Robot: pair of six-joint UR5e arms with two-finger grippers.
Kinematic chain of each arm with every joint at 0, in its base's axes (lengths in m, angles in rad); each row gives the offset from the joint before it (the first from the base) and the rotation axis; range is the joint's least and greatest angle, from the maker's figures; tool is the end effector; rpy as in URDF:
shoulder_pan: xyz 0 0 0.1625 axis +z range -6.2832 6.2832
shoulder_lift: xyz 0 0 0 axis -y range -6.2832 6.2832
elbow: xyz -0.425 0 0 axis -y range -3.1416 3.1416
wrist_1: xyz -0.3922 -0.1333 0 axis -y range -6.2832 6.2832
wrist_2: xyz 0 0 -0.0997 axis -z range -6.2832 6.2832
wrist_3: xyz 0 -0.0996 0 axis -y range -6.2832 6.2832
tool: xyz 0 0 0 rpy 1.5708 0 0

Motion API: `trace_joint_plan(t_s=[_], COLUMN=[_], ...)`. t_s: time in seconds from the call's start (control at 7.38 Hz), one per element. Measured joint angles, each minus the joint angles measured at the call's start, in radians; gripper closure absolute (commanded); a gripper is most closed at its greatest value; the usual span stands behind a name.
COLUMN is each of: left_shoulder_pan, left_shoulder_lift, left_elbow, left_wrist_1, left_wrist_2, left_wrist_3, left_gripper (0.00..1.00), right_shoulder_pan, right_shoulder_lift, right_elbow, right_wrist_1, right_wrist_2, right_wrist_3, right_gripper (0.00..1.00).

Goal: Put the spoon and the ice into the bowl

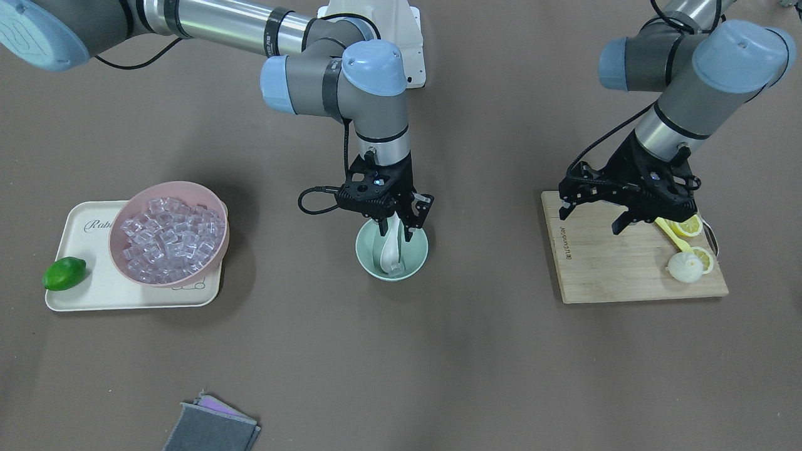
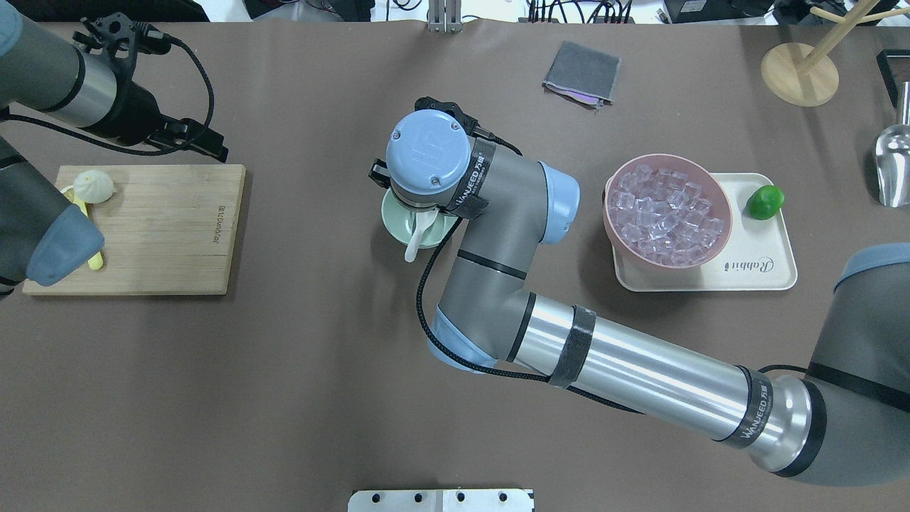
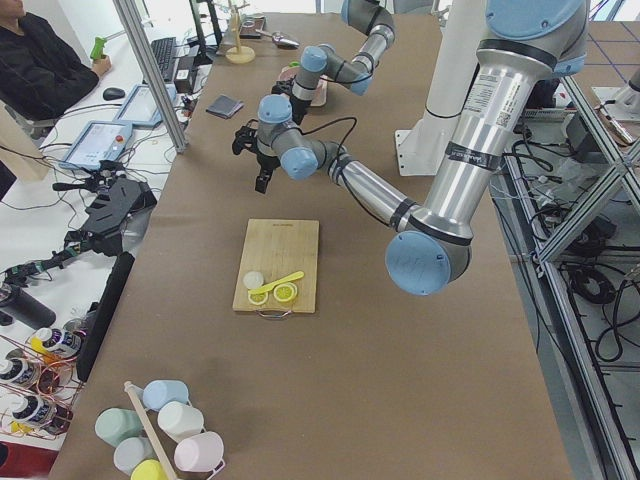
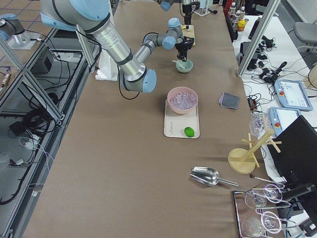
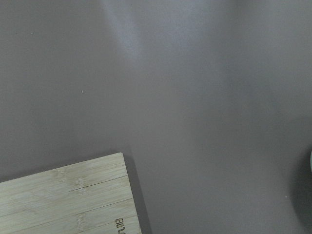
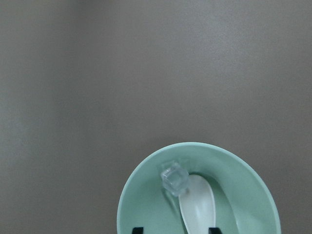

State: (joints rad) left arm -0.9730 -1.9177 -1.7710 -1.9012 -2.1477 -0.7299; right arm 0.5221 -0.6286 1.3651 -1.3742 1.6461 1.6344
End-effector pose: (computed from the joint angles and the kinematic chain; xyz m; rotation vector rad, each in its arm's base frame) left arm 0.2766 -0.5465 0.3348 0.3385 0.9477 0.1322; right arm -0.6077 -0.4948 0.1280 0.1457 -0.9350 0.5069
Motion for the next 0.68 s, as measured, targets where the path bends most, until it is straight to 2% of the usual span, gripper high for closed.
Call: trace_joint_plan(t_s=[0.27,0.41,0.68], left_shoulder_pan=[-0.003,-0.013,-0.062], left_shoulder_lift=[0.005,0.007,0.032], left_elbow=[0.000,0.000,-0.006], left_wrist_1=[-0.006,-0.005,0.002], left_wrist_2=[0.004,0.004,-0.003], left_wrist_3=[0.003,0.013,0.069], left_gripper=[0.02,0.02,0.02], right_shoulder_pan=[0.037,0.072,0.165], right_shoulder_lift=[-0.015,-0.063,-0.262], right_elbow=[0.060,0.160,0.429], right_wrist_1=[-0.074,-0.178,-0.333], right_wrist_2=[0.078,0.134,0.256], right_wrist_3=[-0.015,-0.068,-0.290], right_gripper=[0.00,0.00,0.00])
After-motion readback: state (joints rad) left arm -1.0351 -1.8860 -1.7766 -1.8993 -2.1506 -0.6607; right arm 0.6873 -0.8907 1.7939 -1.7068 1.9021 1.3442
